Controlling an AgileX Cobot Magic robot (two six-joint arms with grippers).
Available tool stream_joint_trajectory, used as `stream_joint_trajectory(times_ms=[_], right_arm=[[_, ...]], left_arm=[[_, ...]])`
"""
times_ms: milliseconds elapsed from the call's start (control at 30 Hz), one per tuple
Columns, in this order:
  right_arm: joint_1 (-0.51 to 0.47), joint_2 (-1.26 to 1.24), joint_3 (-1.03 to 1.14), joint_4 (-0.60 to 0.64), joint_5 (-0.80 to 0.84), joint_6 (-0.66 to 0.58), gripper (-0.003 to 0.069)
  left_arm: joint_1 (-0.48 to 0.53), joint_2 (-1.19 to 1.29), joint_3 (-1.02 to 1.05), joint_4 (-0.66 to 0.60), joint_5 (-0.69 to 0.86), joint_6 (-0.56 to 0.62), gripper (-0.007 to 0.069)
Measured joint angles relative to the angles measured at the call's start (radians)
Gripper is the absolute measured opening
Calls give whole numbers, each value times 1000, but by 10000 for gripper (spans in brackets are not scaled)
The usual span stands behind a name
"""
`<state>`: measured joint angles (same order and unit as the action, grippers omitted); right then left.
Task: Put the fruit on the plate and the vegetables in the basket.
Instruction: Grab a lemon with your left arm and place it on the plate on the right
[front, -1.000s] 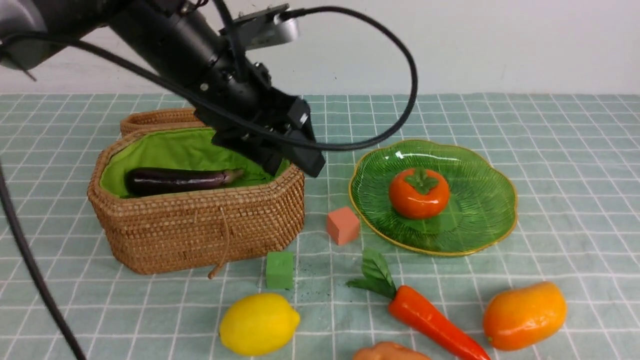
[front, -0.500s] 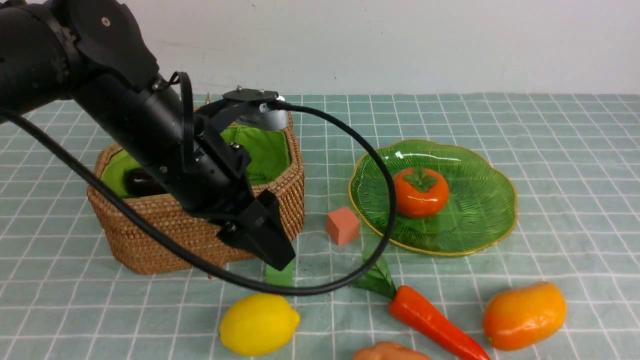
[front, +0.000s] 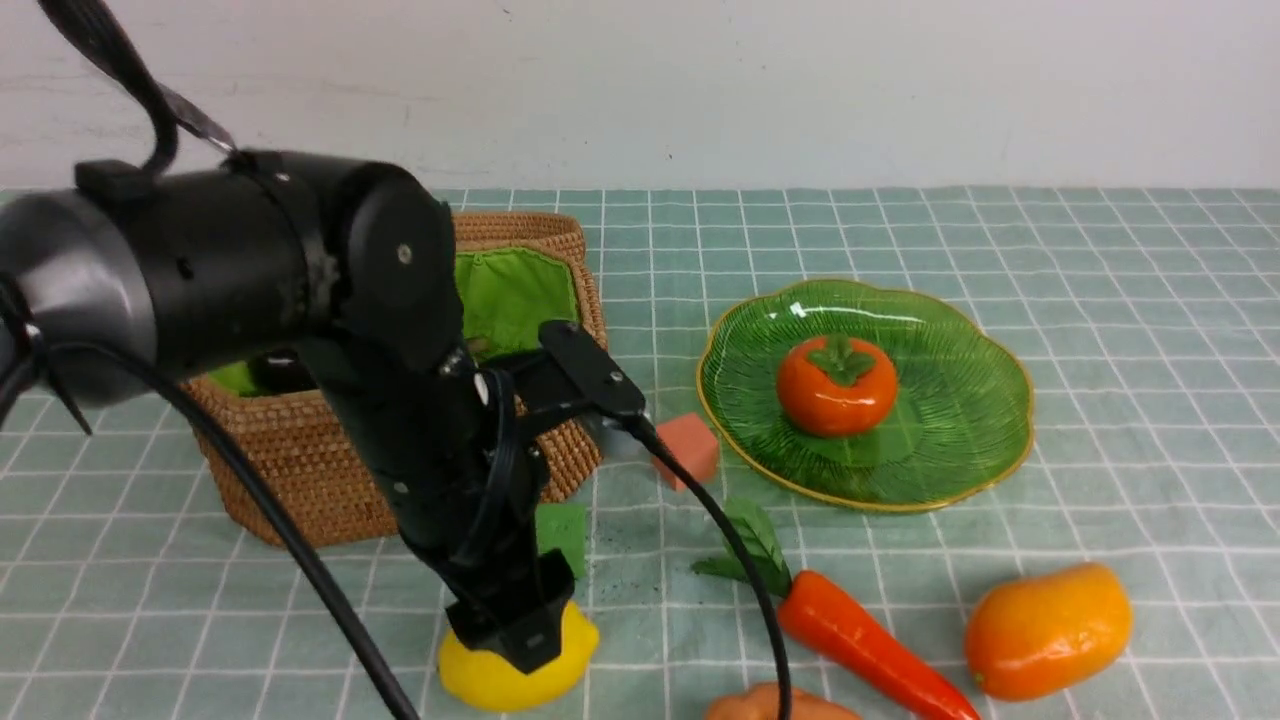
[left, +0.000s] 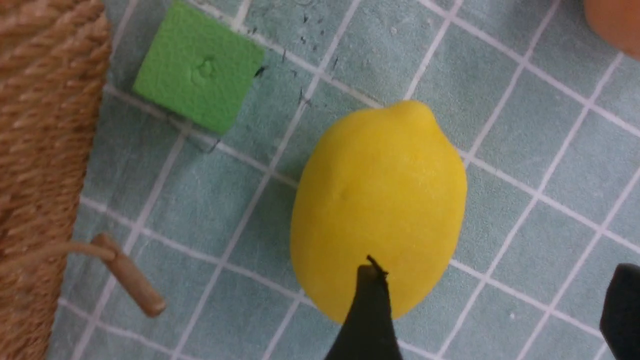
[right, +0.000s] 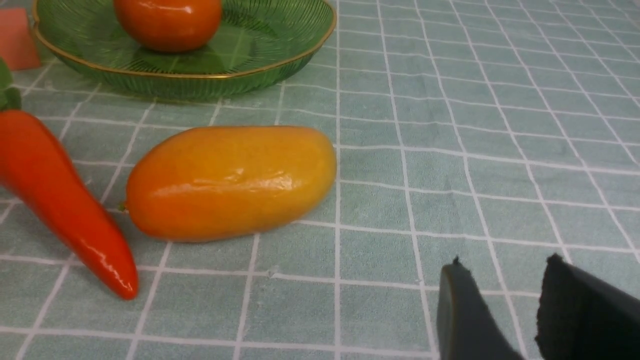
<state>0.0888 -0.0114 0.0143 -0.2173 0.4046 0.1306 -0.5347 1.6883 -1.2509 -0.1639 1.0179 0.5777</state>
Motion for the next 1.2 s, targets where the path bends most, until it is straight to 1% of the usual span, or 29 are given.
stream_joint_trajectory(times_ms=[67, 100, 267, 400, 533, 733, 833, 900, 933, 1000, 1100, 1167, 1200], right_arm=[[0, 0, 0, 0, 0, 0, 240], [0, 0, 0, 0, 0, 0, 240], [0, 0, 0, 0, 0, 0, 240], [0, 0, 0, 0, 0, 0, 240], [0, 0, 0, 0, 0, 0, 240], [0, 0, 0, 0, 0, 0, 240], [0, 0, 0, 0, 0, 0, 240], [0, 0, 0, 1, 0, 0, 240], [0, 0, 0, 1, 0, 0, 240], [0, 0, 0, 1, 0, 0, 240], [0, 0, 0, 1, 0, 0, 240], [0, 0, 0, 0, 0, 0, 240], [0, 0, 0, 0, 0, 0, 240]], left_arm=[[0, 17, 9, 14, -13, -13, 600], [0, 38, 11, 37, -28, -39, 615], [0, 109, 11, 87, -94, -104, 632], [0, 179, 11, 102, -101, -117, 629], [0, 202, 8, 94, -91, -118, 590], [0, 201, 2, 77, -64, -107, 589], [0, 194, -20, 53, -1, -106, 589], [0, 168, -70, 14, 69, -106, 589], [0, 166, -76, 11, 69, -106, 589], [0, 140, -177, -46, 135, -106, 589], [0, 135, -264, -98, 149, -106, 589], [0, 135, -367, -170, 126, -106, 589], [-4, 140, -393, -184, 113, -106, 589]])
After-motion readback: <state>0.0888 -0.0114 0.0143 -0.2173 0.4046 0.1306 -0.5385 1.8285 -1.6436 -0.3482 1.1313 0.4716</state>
